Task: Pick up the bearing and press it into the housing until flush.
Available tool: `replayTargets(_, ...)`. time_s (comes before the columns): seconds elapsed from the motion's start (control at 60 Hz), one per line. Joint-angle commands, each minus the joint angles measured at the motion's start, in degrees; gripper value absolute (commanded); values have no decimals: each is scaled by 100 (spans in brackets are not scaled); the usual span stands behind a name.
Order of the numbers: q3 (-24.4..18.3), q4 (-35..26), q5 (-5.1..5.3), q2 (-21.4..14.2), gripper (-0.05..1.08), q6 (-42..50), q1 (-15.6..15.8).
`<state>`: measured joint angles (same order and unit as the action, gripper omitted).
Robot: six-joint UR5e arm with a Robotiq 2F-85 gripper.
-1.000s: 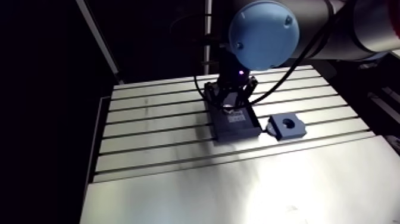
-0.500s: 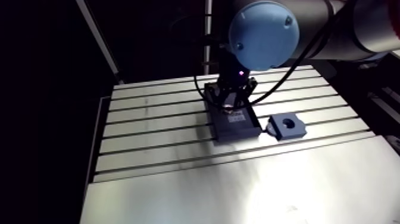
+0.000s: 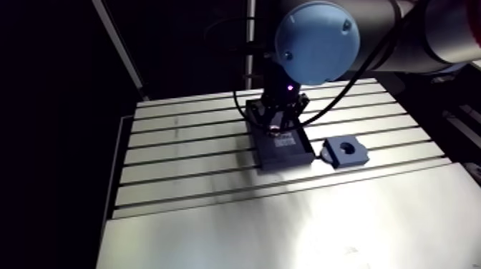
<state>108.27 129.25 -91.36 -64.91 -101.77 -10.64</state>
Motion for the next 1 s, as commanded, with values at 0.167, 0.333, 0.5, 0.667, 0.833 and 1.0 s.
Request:
replayTargets(0.167,6,0,0,1,52,-5,1)
replayTargets(0.333,7,0,0,1,52,-5,1)
replayTargets(0.5,14,0,0,1,52,-5,1)
replayTargets(0.667,13,0,0,1,53,-5,1)
replayTargets(0.833,14,0,0,1,55,-5,8)
replayTargets(1.0,6,0,0,-7,60,3,2)
